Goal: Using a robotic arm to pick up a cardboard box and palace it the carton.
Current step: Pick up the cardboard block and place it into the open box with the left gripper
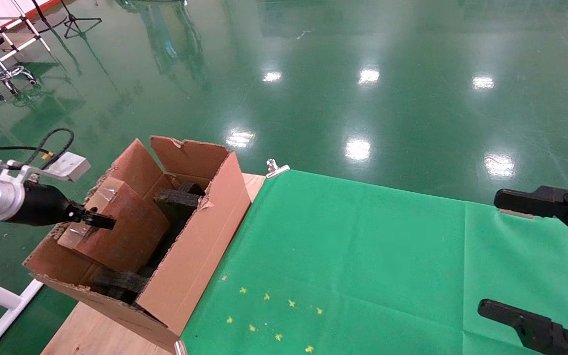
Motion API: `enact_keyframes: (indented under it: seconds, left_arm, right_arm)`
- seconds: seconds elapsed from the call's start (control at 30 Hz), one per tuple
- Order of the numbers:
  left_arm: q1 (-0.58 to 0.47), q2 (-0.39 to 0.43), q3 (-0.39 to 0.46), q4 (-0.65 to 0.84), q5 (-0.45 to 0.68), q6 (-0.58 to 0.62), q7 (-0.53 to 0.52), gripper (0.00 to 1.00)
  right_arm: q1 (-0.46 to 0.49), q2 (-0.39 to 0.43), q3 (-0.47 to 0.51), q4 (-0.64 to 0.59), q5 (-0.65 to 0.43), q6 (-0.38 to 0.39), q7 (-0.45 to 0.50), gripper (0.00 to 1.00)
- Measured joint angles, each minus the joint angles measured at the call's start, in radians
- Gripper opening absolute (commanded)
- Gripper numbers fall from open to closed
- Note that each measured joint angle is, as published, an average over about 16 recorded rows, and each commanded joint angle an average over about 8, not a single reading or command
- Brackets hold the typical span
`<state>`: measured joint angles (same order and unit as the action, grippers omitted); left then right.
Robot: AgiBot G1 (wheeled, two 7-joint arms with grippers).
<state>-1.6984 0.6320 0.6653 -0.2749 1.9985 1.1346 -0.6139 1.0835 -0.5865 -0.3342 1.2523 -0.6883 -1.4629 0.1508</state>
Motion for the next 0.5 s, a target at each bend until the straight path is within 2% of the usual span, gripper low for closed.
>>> enact_keyframes:
  seconds: [0.17, 0.2, 0.5]
  left_arm:
    - [-0.007, 0.019, 0.008, 0.036, 0.015, -0.015, -0.009, 0.92]
    - [-0.008, 0.021, 0.009, 0.041, 0.017, -0.017, -0.01, 1.0]
    - [-0.01, 0.026, 0.012, 0.05, 0.023, -0.018, -0.013, 1.0]
  right_arm:
    - [0.0, 0.0, 0.0, 0.0, 0.0, 0.0, 0.0, 1.0]
    - [0.0, 0.0, 0.0, 0.0, 0.0, 0.0, 0.0, 1.0]
    - [0.0, 0.0, 0.0, 0.0, 0.0, 0.0, 0.0, 1.0]
